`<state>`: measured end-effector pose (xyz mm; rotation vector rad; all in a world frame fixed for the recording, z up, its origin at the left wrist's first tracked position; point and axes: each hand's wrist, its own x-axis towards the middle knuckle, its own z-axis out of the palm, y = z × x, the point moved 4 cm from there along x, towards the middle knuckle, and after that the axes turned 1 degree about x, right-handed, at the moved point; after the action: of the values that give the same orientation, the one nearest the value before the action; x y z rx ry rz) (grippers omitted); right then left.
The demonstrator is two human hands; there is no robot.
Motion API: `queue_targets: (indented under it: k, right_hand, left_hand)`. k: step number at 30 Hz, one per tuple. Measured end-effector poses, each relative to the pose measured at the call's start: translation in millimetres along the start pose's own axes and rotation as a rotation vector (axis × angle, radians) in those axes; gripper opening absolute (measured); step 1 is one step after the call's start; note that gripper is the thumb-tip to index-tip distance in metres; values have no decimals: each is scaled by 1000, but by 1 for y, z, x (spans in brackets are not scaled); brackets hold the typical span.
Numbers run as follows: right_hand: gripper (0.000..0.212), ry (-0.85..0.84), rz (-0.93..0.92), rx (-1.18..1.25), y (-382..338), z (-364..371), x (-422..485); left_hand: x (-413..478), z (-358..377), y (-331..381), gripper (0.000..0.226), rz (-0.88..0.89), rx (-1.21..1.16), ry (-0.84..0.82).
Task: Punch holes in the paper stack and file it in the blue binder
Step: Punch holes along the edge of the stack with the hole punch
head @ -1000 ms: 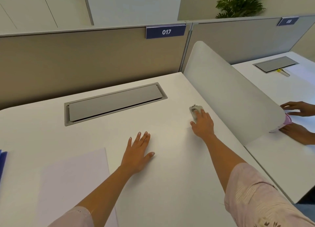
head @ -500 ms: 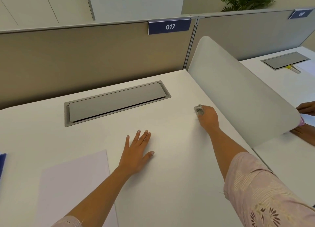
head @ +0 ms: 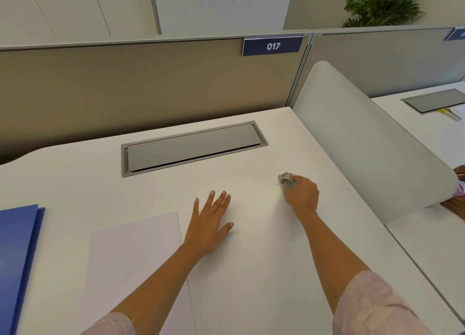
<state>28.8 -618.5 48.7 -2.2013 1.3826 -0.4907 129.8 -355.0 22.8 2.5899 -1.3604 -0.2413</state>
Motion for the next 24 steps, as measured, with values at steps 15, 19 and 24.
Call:
queue_targets:
  k: [15, 19, 24]
  right_hand:
    - [22, -130, -179, -5, -49, 38, -192]
    - [24, -166, -221, -39, -54, 40, -229]
    - [27, -209, -234, -56, -59, 42, -273]
  left_hand:
    - [-119, 8, -49, 67, -99, -1, -22]
    - [-156, 7, -67, 68, -147, -8, -18]
    - [-199, 5, -82, 67, -184, -67, 2]
